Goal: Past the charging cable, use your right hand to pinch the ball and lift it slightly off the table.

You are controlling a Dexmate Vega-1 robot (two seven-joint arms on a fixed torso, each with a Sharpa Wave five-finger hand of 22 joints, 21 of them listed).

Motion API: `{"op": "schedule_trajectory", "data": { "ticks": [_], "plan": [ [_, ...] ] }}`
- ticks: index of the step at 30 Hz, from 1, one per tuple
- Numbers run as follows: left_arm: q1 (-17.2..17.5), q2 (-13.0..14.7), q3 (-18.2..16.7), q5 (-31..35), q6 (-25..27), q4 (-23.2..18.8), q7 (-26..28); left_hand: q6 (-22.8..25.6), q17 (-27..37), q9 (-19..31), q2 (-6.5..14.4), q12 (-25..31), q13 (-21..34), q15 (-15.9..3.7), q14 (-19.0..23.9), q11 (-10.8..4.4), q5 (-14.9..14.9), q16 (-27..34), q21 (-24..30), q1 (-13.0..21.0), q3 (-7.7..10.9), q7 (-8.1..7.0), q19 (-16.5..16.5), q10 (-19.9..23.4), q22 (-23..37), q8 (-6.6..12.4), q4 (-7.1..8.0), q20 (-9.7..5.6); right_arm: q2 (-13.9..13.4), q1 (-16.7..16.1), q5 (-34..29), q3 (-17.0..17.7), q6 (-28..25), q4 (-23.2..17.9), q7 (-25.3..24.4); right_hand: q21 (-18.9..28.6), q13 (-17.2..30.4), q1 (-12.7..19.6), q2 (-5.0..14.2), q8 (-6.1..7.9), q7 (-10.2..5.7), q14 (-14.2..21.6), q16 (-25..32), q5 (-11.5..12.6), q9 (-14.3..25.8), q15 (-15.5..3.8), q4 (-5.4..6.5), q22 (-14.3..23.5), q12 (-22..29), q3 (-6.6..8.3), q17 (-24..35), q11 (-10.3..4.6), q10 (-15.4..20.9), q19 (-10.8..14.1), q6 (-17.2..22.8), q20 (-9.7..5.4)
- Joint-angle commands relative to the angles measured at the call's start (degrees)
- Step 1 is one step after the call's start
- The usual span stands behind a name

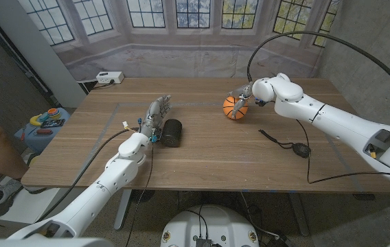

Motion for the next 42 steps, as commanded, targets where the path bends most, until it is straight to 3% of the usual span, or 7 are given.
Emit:
{"op": "schedule_trajectory", "data": {
  "ticks": [1,12,19,28,42],
  "plan": [
    [0.7,-0.2,0.2,0.3,0.0,-0.9,0.8,0.4,0.1,0.3,-0.2,0.3,0.3,0.06,0.4,-0.08,0.3,-0.2,-0.1,-0.6,0.38,-0.19,0.4,0.6,0.1,0.26,-0.13,0.24,-0.1,-1.1,-0.1,0.5,0.6,-0.1,-1.9,0.2,1.1,0.8,-0.05,0.63,0.67,1.5,0.6,-0.1,0.4,-0.39,-0.18,0.2,1.4,0.51,0.5,-0.45,1.3,1.0,-2.7,-0.42],
    [1.8,0.0,0.0,0.6,0.0,-2.4,2.0,0.5,0.1,0.4,-0.2,0.4,0.3,0.09,0.5,0.08,0.3,-0.2,-0.3,-0.7,0.47,-0.24,0.6,0.9,0.2,0.13,-0.15,0.25,-0.4,-2.1,-0.5,1.0,2.1,-0.2,-5.0,0.5,4.0,2.3,0.11,2.24,0.70,5.8,1.7,-0.1,1.0,-2.74,-0.38,0.3,5.6,1.15,1.7,-1.82,4.9,3.3,2.1,-2.74],
    [2.4,-0.1,-0.1,0.9,-0.2,-3.1,2.7,0.6,0.1,0.4,-0.2,0.4,0.3,0.15,0.7,0.08,0.3,-0.2,-0.4,-0.7,0.53,-0.28,0.8,1.1,0.2,0.10,-0.20,0.37,-0.9,-3.1,-1.1,1.5,2.2,-0.8,-6.4,0.8,6.2,3.2,0.13,3.57,1.32,9.4,2.6,-0.1,1.4,-5.29,-0.36,0.4,9.0,1.55,2.6,-2.75,8.1,5.1,6.1,-4.00],
    [3.1,-0.1,-0.1,1.0,0.0,-3.9,3.4,0.7,0.1,0.4,-0.2,0.4,0.3,0.18,0.9,0.06,0.3,-0.2,-0.5,-0.8,0.59,-0.27,1.0,1.2,0.2,0.05,-0.21,0.56,-1.8,-4.9,-1.3,2.5,2.8,-1.3,-9.3,1.2,8.5,4.5,0.03,5.16,0.94,13.5,3.3,-0.2,1.7,-8.14,-0.42,0.5,13.2,2.14,3.6,-4.24,12.4,8.0,11.6,-5.28],
    [3.7,0.0,-0.1,1.1,0.2,-4.8,3.7,1.0,0.1,0.5,-0.2,0.4,0.3,0.20,1.1,0.10,0.3,-0.2,-0.8,-0.9,0.68,-0.29,1.2,1.5,0.2,-0.01,-0.23,0.61,-2.3,-6.4,-0.8,3.6,2.6,-2.3,-10.3,1.4,9.5,5.4,-0.08,5.69,0.74,15.6,3.4,-0.1,1.8,-9.53,-0.47,0.5,15.0,2.57,4.1,-4.61,14.1,9.4,14.1,-6.31]
  ]
}}
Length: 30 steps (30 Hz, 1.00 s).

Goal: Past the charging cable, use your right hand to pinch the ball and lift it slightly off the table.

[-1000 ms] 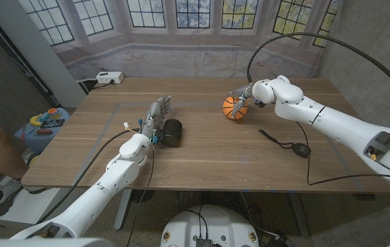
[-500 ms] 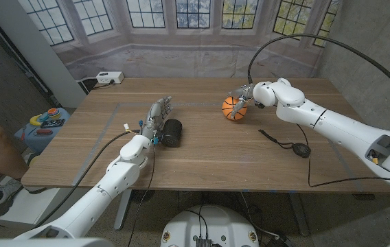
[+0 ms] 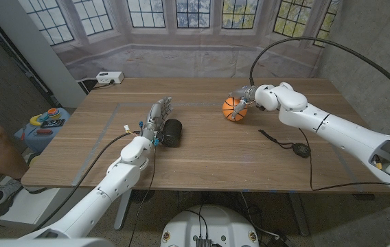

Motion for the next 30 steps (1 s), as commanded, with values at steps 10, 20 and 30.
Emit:
{"op": "schedule_trajectory", "data": {
  "ticks": [10,20,30],
  "plan": [
    [0.2,-0.5,0.1,-0.2,-0.7,0.3,-0.3,0.7,0.1,0.2,0.0,0.2,0.4,0.25,0.5,0.22,0.3,-0.2,-0.3,-0.8,0.53,-0.06,0.7,0.6,0.2,-0.11,0.00,0.04,-0.9,-1.7,2.2,2.4,0.0,-2.8,-0.8,0.3,0.7,0.7,-0.15,0.43,0.28,0.8,0.1,0.1,0.2,-0.20,0.12,0.2,0.9,0.64,0.5,0.01,0.9,0.9,1.3,-0.34],
    [-1.0,-0.9,0.3,-0.3,-0.9,1.7,-1.2,0.9,0.1,0.2,0.0,0.2,0.4,0.23,0.7,0.12,0.3,-0.2,-0.5,-0.9,0.58,0.01,0.9,0.7,0.2,-0.12,-0.01,0.06,-1.3,-2.5,4.0,4.0,-0.7,-4.2,-1.4,0.3,1.1,1.0,-0.23,0.49,0.13,1.6,0.1,0.1,0.3,-0.82,0.12,0.2,1.8,0.82,0.8,-0.16,1.7,1.6,2.2,-0.74],
    [-1.5,-1.0,0.7,-0.3,-0.3,1.8,-1.6,0.9,0.1,0.3,0.0,0.2,0.4,0.22,0.7,0.20,0.3,-0.2,-0.6,-1.0,0.63,0.01,1.0,0.8,0.2,-0.19,0.01,0.06,-2.0,-3.7,9.4,6.5,-1.7,-5.5,-1.3,0.2,1.5,1.2,-0.21,0.86,-0.95,1.9,-0.2,0.0,0.3,-0.76,0.16,0.2,2.2,1.03,1.2,0.06,1.6,1.7,3.7,-0.81]
  ]
}}
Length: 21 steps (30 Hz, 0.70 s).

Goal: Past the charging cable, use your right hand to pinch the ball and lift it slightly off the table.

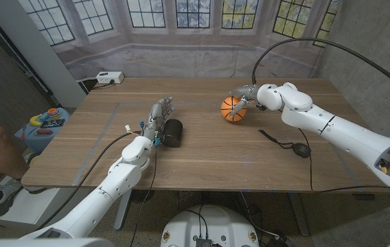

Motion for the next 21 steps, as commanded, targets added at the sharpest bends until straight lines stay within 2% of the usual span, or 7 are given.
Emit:
{"op": "schedule_trajectory", "data": {
  "ticks": [1,21],
  "plan": [
    [-0.7,-0.2,0.5,-0.1,0.3,0.5,-0.5,0.4,0.1,0.3,0.0,0.2,0.1,-0.10,0.4,-0.04,0.3,-0.2,-0.2,-0.4,0.65,-0.09,0.5,0.6,0.2,-0.20,0.00,-0.05,-1.0,-1.8,6.6,3.5,-1.4,-2.0,-0.3,0.1,0.3,0.5,0.24,0.42,-0.23,0.4,-0.2,0.3,0.3,0.22,0.01,0.2,0.5,0.39,0.4,0.17,0.3,0.4,0.7,-0.26],
    [1.3,1.1,-0.1,0.1,0.5,-2.4,0.2,1.4,0.1,0.3,0.0,0.1,0.2,-0.06,0.6,-0.09,0.2,-0.3,-0.6,-0.5,0.78,0.29,0.8,0.7,0.3,0.01,-0.01,-0.09,-3.0,-5.1,18.8,8.2,-1.6,-4.6,-4.8,-0.1,0.7,0.1,0.17,0.37,-0.07,0.6,-0.4,0.1,0.3,0.55,0.23,0.3,0.8,0.35,0.8,0.36,0.2,0.3,1.0,-0.03]
  ]
}}
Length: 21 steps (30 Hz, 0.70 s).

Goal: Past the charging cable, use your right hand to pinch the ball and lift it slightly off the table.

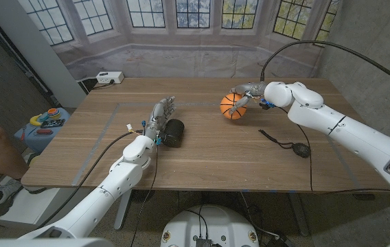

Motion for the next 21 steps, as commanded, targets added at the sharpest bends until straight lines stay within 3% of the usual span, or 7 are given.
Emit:
{"op": "schedule_trajectory", "data": {
  "ticks": [1,15,21],
  "plan": [
    [1.3,0.8,-0.6,0.0,-0.1,-1.6,0.4,0.7,0.1,0.3,0.0,0.1,0.2,0.23,0.2,0.10,0.2,-0.1,-0.2,-0.5,0.30,-0.03,0.6,0.5,0.3,0.01,-0.01,0.12,-0.9,-1.7,6.8,2.6,-0.2,-1.6,-2.6,-0.1,0.3,0.0,0.20,0.33,0.04,0.3,-0.1,0.1,0.3,0.26,0.10,0.3,0.6,0.21,0.3,0.35,0.2,0.3,0.6,-0.04],
    [1.3,0.6,-1.0,-0.8,-1.7,-0.1,-1.3,1.1,0.1,0.4,0.0,0.0,0.2,0.26,0.2,0.08,0.2,-0.1,-0.5,-0.6,0.40,0.02,0.7,0.5,0.3,0.03,-0.08,0.11,-1.2,-3.4,16.0,5.8,-0.3,-2.8,-5.2,-0.3,0.5,-0.3,0.31,0.06,0.27,0.4,-0.3,-0.1,0.2,0.44,0.29,0.3,0.8,0.23,0.8,0.68,0.0,0.2,0.4,0.16],
    [1.7,0.6,-1.1,-0.8,-2.5,0.1,-1.5,1.1,0.1,0.4,0.0,0.0,0.2,0.27,0.2,0.14,0.2,-0.1,-0.6,-0.6,0.44,0.04,0.8,0.5,0.3,-0.02,-0.12,0.08,-1.5,-5.3,22.2,8.6,2.1,-2.4,-7.2,-0.3,0.6,-0.4,0.38,0.01,0.31,0.5,-0.3,-0.2,0.2,0.48,0.34,0.3,0.9,0.25,1.0,0.65,0.0,0.2,0.5,0.18]
  ]
}}
